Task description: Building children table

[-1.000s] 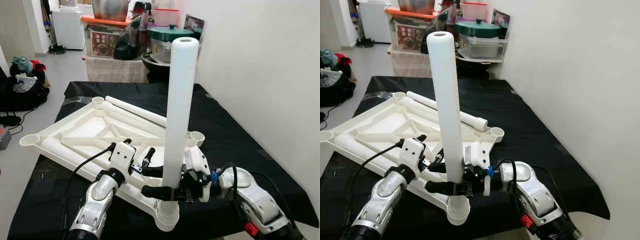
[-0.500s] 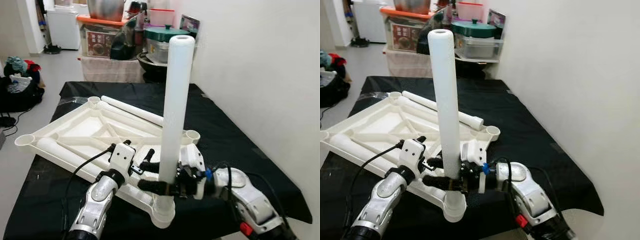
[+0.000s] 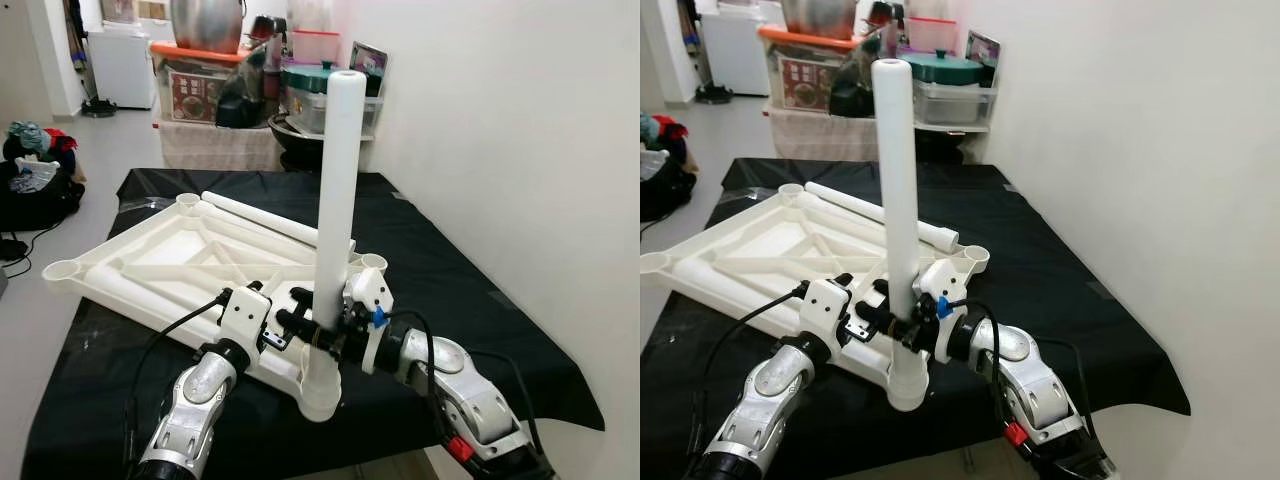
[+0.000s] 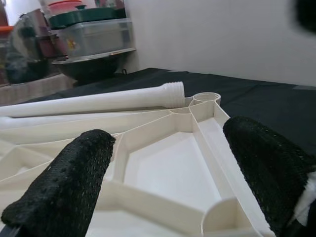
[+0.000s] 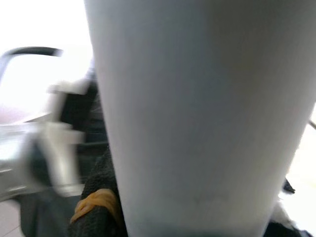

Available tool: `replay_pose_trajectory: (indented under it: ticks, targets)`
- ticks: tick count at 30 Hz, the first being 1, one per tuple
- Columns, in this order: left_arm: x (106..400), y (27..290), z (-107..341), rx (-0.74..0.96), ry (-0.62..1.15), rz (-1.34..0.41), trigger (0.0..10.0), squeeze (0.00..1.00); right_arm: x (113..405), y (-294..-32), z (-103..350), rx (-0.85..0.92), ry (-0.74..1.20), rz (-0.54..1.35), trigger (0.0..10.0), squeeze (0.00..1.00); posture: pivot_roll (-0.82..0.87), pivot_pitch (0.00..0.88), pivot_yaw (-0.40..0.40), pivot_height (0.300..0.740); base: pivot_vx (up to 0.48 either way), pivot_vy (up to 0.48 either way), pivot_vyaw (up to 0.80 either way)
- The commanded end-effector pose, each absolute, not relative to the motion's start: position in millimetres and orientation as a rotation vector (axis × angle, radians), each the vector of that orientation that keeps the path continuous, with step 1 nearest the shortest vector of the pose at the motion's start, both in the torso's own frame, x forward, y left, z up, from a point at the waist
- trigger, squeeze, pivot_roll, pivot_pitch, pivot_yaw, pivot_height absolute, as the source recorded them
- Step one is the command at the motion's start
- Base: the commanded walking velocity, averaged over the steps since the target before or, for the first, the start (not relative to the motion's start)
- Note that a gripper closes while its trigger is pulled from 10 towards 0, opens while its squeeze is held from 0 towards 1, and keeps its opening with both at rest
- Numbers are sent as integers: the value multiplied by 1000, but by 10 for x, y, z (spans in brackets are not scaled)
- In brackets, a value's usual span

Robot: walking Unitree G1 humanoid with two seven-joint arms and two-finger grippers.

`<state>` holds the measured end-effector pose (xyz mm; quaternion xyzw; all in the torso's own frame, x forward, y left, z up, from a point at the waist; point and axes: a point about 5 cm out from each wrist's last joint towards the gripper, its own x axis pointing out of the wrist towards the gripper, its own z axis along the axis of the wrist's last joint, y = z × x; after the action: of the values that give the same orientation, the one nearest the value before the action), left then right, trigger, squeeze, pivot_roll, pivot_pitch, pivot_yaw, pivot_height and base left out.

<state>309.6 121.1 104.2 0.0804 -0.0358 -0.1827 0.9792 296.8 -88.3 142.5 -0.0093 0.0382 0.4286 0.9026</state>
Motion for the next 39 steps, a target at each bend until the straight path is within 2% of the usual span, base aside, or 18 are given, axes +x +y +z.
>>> replay_pose_trajectory:
  ticks: [1, 8, 9, 26, 33, 39]
  targets:
    - [3095, 1192, 1009, 159, -62, -368, 10000, 0, 2824, -1322, 463, -22, 572, 560, 10000, 0, 16, 0, -115, 740, 0, 0, 0]
    - [3098, 1197, 1006, 159, -61, -364, 10000, 0, 2876, -1441, 371, 9, 591, 357, 10000, 0, 20, 0, -118, 740, 0, 0, 0]
    - [3097, 1204, 1001, 159, -58, -361, 10000, 0, 2888, -1477, 333, 50, 601, 272, 10000, 0, 20, 0, -118, 740, 0, 0, 0]
    - [3100, 1218, 979, 167, -50, -360, 10000, 0, 2950, -1739, 221, 240, 639, -157, 10000, 0, 22, 0, -115, 740, 0, 0, 0]
    - [3102, 1218, 976, 171, -49, -361, 10000, 0, 2951, -1715, 208, 251, 641, -175, 10000, 0, 22, 0, -112, 740, 0, 0, 0]
    - [3103, 1220, 975, 174, -48, -360, 10000, 0, 2950, -1650, 216, 221, 624, -105, 10000, 0, 21, 0, -111, 740, 0, 0, 0]
